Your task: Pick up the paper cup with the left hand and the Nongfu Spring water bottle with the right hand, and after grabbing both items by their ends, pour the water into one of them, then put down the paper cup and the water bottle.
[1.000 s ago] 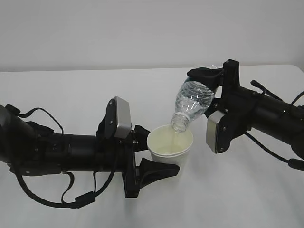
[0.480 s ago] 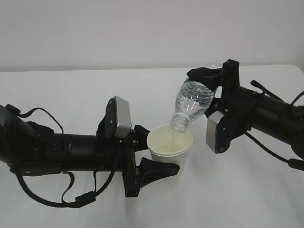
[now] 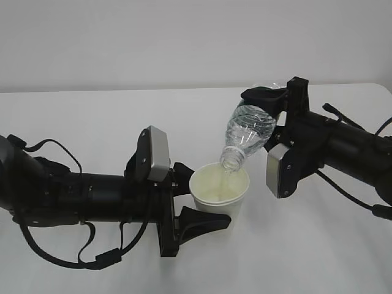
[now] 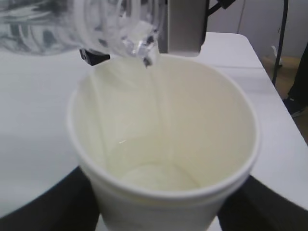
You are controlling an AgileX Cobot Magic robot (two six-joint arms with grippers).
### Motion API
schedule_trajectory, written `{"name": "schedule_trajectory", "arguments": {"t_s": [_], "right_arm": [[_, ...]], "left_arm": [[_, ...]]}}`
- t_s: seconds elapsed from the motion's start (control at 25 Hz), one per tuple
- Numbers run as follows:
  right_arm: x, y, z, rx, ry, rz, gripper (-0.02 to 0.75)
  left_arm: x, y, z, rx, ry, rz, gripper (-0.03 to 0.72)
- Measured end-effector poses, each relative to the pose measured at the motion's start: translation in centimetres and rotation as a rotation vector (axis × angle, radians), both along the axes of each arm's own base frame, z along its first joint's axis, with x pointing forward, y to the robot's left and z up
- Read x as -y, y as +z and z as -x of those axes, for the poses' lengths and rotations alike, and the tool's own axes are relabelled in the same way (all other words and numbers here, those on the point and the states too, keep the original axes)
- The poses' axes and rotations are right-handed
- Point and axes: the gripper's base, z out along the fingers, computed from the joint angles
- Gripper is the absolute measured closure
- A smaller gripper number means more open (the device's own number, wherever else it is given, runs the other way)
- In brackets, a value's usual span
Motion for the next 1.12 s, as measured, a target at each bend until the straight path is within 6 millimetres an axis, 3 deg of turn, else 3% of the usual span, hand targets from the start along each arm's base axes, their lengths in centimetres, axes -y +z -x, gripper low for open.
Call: {"name": "schedule_trajectory", "arguments": {"t_s": [1.12], "right_arm": [[0.0, 0.0, 0.0, 0.001, 0.0, 0.001, 0.282]], "left_arm": [[-0.02, -0.17, 0.15, 0.005, -0.019, -0.019, 0.207]]}}
